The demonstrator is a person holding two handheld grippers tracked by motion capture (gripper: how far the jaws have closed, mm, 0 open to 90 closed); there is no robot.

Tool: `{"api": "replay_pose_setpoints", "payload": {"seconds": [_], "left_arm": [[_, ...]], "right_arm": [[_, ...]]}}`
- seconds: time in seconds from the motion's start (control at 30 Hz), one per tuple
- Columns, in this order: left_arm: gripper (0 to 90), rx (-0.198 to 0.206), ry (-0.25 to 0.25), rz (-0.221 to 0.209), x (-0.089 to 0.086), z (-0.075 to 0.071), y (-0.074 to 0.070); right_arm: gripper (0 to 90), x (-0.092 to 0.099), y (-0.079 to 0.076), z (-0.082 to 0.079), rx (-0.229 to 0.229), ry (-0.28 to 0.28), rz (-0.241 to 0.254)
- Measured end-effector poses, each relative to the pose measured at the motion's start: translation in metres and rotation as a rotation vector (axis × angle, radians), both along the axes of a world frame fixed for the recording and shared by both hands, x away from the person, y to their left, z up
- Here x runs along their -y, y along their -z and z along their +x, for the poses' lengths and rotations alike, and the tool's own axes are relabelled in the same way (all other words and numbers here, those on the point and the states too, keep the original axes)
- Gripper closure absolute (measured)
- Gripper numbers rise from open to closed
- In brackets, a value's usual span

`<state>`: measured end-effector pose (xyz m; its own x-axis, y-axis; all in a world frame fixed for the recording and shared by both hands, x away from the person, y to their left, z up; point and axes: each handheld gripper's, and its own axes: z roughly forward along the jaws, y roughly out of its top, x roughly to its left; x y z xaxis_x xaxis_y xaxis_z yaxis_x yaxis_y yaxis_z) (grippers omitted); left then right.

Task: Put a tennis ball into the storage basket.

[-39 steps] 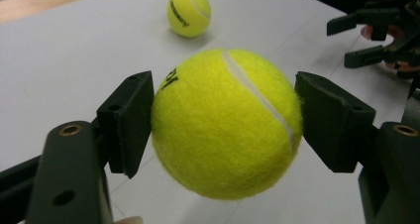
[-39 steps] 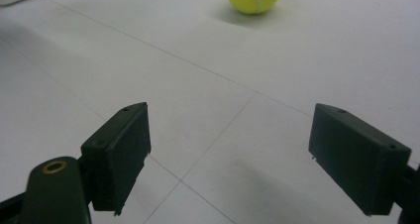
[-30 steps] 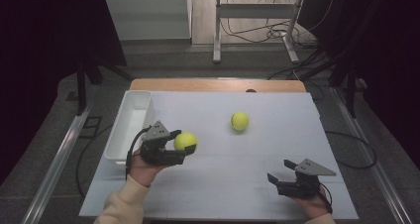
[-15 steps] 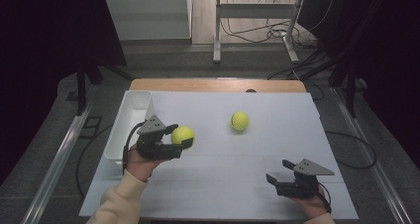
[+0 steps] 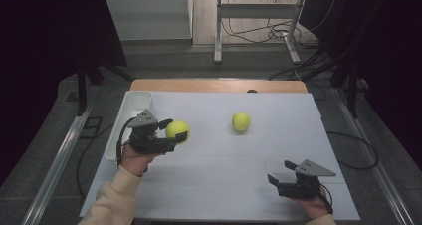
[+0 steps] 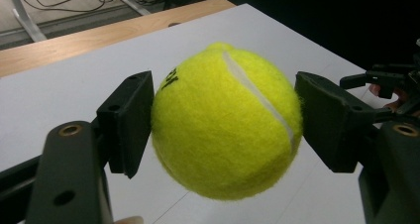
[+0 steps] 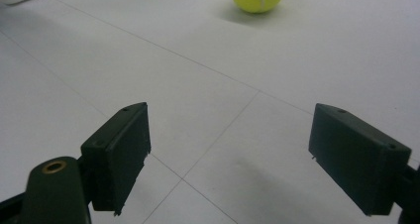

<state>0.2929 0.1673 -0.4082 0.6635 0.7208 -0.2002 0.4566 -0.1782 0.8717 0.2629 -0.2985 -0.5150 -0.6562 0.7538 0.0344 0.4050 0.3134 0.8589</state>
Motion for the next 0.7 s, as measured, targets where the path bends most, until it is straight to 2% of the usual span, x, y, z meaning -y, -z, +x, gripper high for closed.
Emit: {"api": "replay_pose_setpoints", "payload": {"seconds": [0.37,0.7], "left_arm": [[27.1,0.0,-0.022,-0.003,-0.008,0.005,-0.004],[27.1,0.008,-0.056,0.007,-0.014,0.015,-0.011]], "right_arm": [[16.7,0.0,0.001,0.0,0.003,-0.002,-0.003],[16.7,-0.001,0.001,0.001,0.003,-0.001,-0.008]]}}
